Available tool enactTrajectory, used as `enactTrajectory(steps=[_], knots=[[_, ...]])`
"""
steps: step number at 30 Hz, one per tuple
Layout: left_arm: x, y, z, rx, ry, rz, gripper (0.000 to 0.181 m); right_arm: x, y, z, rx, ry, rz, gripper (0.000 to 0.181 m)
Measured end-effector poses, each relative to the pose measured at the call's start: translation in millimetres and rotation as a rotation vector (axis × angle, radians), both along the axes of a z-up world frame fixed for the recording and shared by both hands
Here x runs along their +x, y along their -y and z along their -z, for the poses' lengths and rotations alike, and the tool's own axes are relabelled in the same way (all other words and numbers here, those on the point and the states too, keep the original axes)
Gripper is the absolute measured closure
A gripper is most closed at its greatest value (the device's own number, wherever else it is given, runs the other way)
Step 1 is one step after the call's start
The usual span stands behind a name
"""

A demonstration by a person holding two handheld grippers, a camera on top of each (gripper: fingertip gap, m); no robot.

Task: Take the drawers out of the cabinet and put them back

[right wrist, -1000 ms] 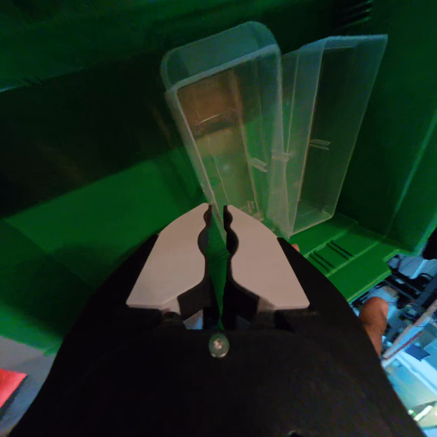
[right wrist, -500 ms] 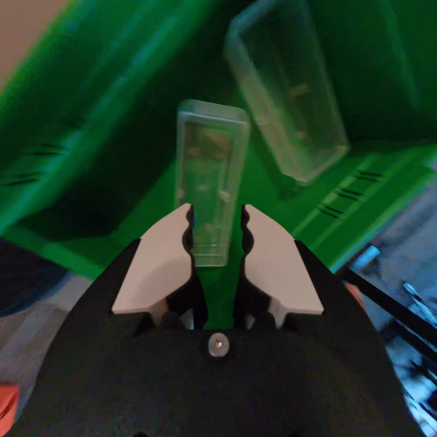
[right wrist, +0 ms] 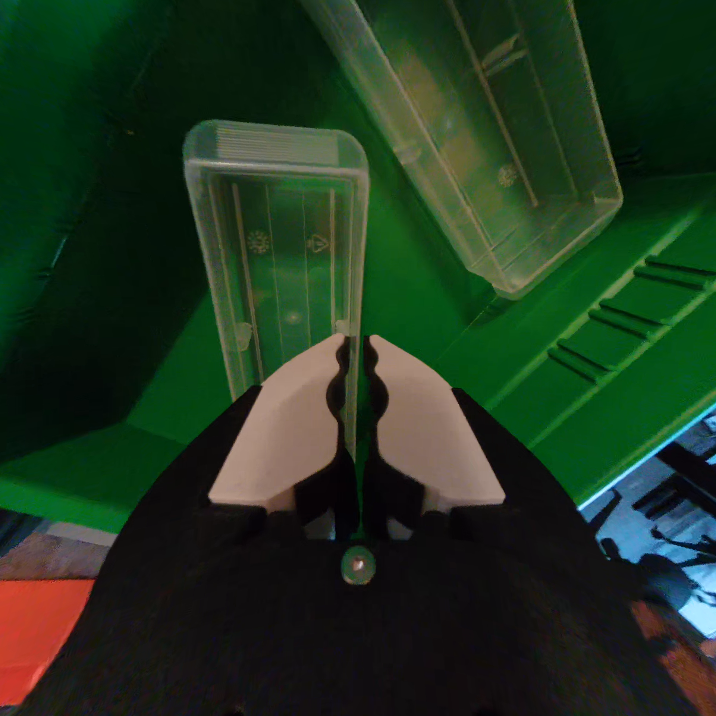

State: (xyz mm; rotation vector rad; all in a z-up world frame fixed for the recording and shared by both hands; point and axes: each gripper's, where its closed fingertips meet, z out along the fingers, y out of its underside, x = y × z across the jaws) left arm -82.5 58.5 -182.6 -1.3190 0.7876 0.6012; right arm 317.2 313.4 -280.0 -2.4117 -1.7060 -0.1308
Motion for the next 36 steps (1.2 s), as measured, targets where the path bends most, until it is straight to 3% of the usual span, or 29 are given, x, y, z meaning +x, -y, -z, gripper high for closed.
enactTrajectory(steps=[1,6,8,11,13,15,19,23,27,31,36], knots=[[0,0,0,0.001,-0.002,0.0,0.128,-1,0,0,-0.007,-0.022,0.035,0.179],[1,0,0,0.003,-0.009,-0.002,0.128,-2,-1,-5,-0.068,-0.205,0.402,0.18],[1,0,1,0.003,-0.022,-0.003,0.128,-7,1,-11,-0.074,-0.284,0.433,0.177],[4,-1,3,-0.003,-0.044,0.001,0.128,-13,2,-29,-0.021,-0.348,0.369,0.155],[5,-1,5,-0.004,-0.058,0.002,0.128,-15,3,-44,0.065,-0.317,0.193,0.145],[6,0,5,-0.005,-0.064,0.004,0.128,-17,17,-52,0.149,-0.213,-0.17,0.144],[7,-1,6,-0.005,-0.067,0.004,0.128,7,13,-57,0.432,0.274,-0.776,0.143],[8,0,4,0.001,-0.071,0.002,0.128,22,9,-49,0.46,0.567,-1.034,0.138],[8,0,5,0.001,-0.079,0.003,0.128,13,4,-46,0.616,0.746,-1.42,0.126],[7,1,2,0.011,-0.075,0.005,0.129,8,6,-31,0.652,0.792,-1.594,0.124],[8,1,2,0.01,-0.079,0.005,0.128,4,11,-8,0.631,0.818,-1.633,0.154]])
